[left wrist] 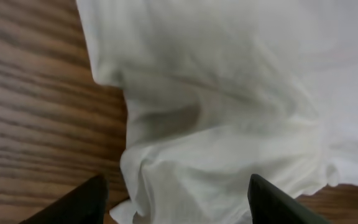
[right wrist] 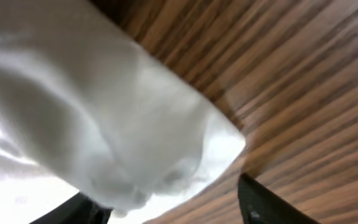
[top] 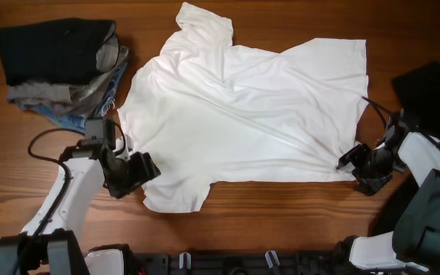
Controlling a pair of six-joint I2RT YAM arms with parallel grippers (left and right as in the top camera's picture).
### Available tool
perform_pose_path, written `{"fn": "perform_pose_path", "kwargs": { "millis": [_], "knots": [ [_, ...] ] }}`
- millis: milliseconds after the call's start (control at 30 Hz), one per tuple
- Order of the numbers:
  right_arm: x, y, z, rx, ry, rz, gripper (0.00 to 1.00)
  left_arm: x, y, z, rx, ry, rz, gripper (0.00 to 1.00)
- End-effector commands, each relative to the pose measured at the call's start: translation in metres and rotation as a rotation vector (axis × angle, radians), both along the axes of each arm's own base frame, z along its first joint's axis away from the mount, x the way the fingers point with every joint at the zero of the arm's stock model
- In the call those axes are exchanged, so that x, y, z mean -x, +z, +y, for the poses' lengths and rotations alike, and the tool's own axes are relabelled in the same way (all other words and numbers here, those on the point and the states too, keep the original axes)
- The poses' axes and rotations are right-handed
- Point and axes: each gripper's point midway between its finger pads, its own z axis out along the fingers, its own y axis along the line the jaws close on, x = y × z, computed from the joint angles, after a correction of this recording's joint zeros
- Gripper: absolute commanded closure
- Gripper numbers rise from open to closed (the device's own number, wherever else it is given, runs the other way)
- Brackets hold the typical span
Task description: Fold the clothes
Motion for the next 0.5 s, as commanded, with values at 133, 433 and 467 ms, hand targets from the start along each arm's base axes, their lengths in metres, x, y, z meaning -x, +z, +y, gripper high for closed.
{"fn": "perform_pose_path", "kwargs": {
  "millis": [133,433,467],
  "knots": [
    [-0.017,0.035,-0.004,0.024,0.062,-0.121,0.24,0.006,-0.013,-0.021,0.137,0.047,-0.007,0.80],
    [0.005,0.009,-0.043,0.079,-0.103,-0.019,0.14,-0.064,0.069,-0.024,0.316,0.067,-0.252,0.96],
    [0.007,0.007,-0.049,0.073,-0.113,-0.019,0.18,-0.069,0.079,-0.023,0.309,0.042,-0.285,0.96]
  ]
}}
